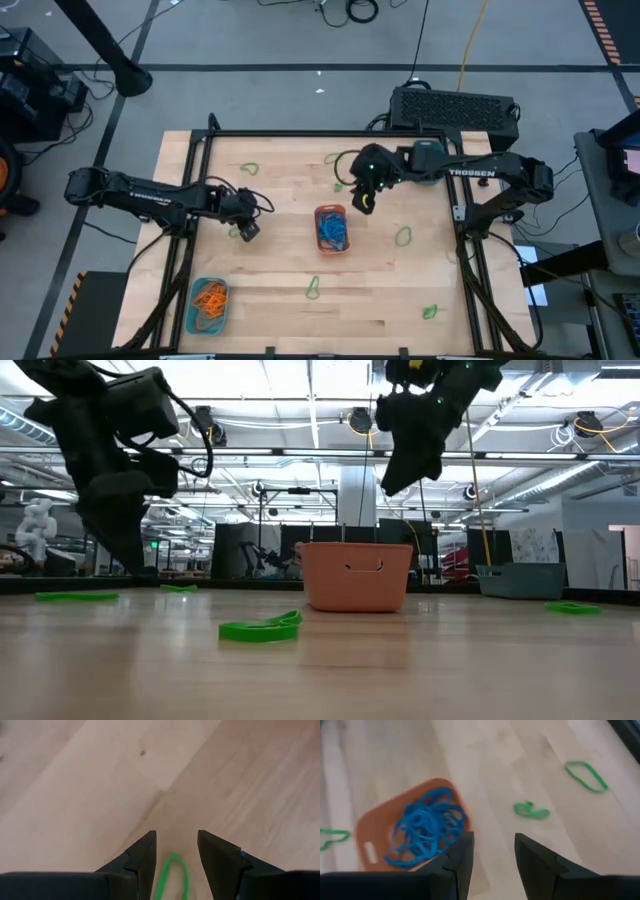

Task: Sort rubber bands into baskets
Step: Put the green rubber band into the blue bin

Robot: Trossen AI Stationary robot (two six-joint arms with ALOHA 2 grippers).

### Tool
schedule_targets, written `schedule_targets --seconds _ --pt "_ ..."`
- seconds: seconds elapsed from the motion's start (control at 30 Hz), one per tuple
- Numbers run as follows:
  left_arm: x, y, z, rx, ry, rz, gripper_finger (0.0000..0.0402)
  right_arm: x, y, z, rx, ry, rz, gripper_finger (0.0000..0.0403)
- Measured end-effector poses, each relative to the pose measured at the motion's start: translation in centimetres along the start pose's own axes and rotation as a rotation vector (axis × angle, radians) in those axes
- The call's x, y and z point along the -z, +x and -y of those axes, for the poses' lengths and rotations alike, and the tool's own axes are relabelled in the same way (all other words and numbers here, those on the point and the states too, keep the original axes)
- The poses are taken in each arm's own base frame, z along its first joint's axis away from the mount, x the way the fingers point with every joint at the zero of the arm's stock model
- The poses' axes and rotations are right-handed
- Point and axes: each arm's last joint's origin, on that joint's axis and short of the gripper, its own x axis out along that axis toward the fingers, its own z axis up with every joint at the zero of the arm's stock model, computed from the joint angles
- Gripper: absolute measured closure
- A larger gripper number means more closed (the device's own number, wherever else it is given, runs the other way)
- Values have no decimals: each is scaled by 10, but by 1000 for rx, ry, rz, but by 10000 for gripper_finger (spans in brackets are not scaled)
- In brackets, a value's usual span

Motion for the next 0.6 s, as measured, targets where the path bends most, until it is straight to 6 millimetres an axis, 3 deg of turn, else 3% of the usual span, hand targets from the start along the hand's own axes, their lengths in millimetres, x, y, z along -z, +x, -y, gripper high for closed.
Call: schedule_targets --seconds 0.33,0.6 --pt "11 15 10 -25 -22 -124 249 7 0 -34 -6 -89 14 268" --pt "15 27 11 -84 -21 -199 250 9 -1 -43 33 -113 29 268"
